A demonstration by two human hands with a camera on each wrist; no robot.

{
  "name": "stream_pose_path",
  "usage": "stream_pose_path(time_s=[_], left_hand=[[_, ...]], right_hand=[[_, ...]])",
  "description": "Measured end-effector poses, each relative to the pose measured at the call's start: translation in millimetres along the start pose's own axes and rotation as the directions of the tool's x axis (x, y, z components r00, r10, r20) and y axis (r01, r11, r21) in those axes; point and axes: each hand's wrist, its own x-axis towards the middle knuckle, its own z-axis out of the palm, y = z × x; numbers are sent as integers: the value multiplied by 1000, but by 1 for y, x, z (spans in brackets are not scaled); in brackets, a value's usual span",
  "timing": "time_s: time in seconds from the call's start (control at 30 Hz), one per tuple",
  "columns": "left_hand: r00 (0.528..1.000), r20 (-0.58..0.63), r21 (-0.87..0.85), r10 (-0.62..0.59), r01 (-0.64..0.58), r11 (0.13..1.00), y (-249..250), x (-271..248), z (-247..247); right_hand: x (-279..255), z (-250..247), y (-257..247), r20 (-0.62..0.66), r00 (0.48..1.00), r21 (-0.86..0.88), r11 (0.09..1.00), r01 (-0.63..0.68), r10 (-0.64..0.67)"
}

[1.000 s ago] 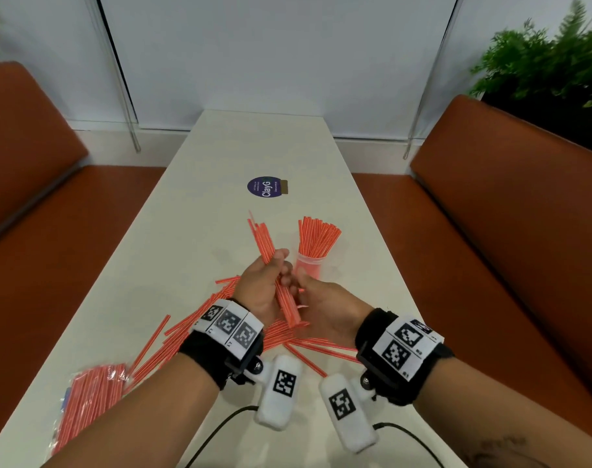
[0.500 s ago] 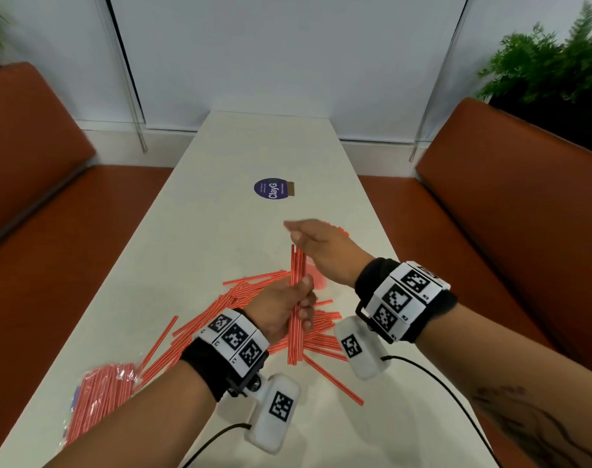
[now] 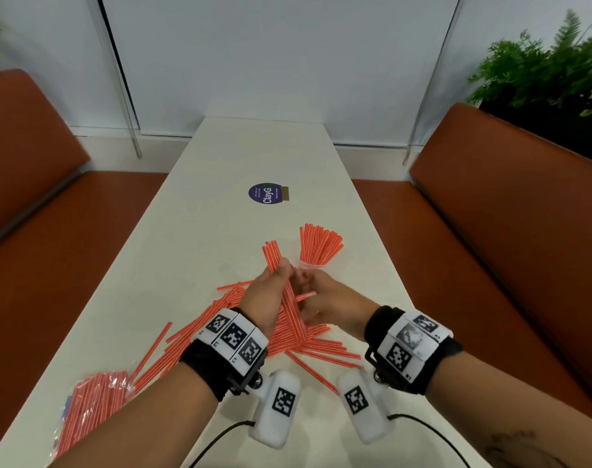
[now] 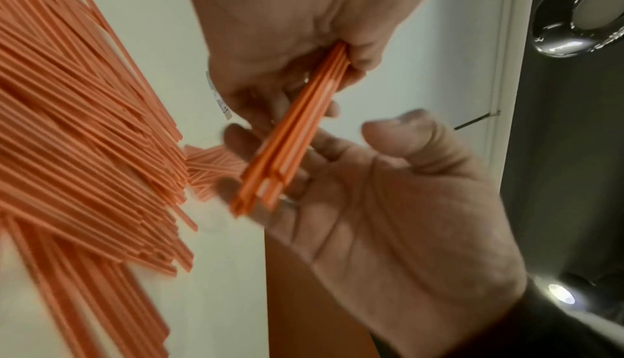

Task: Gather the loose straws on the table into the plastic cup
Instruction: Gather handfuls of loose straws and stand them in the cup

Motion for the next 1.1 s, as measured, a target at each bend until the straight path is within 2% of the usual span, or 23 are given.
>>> stream_pose_path(time_s=[0.1,0.2,0.27,0.37,0.47,0.57,0.67,0.77,0.83,0.9,0.93,0.97,1.0,1.1], left_hand=[[998,-51,86,38,-34,996,4,-4,9],[981,-50,246,189,-171,954,4,-3,16],[954,-105,205,280,-255,945,7,0,17],[909,-177,159,378,-353,922,15,6,15],[876,-93,303,472,-427,852,17,3,23],[877,18,435,481,-440,786,15,0,32],[890,86,448,447,-436,781,24,9,33],[877,48,562,478,-419,713,34,36,17],[887,41,746,459,-333,577,37,60,3],[951,82,912,298,-192,363,35,79,-3],[975,86,952,204,-141,273,33,85,-4],[987,77,968,143,-108,226,30,90,-4],[992,55,971,114,-79,224,27,92,-2],[989,0,952,151,-46,302,19,94,1]], right_hand=[[2,16,8,-23,999,-145,989,42,-45],[5,24,8,-112,981,-191,972,134,-157],[6,25,10,-187,959,-263,951,162,-215],[8,28,17,-226,943,-320,933,164,-243],[7,29,17,-263,928,-235,950,204,-264],[12,21,20,-311,904,-315,929,194,-294],[23,3,16,-386,855,-421,891,172,-347],[22,-28,-10,-463,829,-292,937,190,-313],[23,-52,-26,-562,759,-225,944,241,-328],[33,-66,-31,-615,690,-225,924,310,-381],[42,-69,-30,-621,676,-236,918,320,-396],[51,-71,-27,-618,676,-242,915,323,-402],[60,-70,-23,-610,692,-237,922,306,-386],[78,-65,-9,-569,760,-236,948,216,-314]])
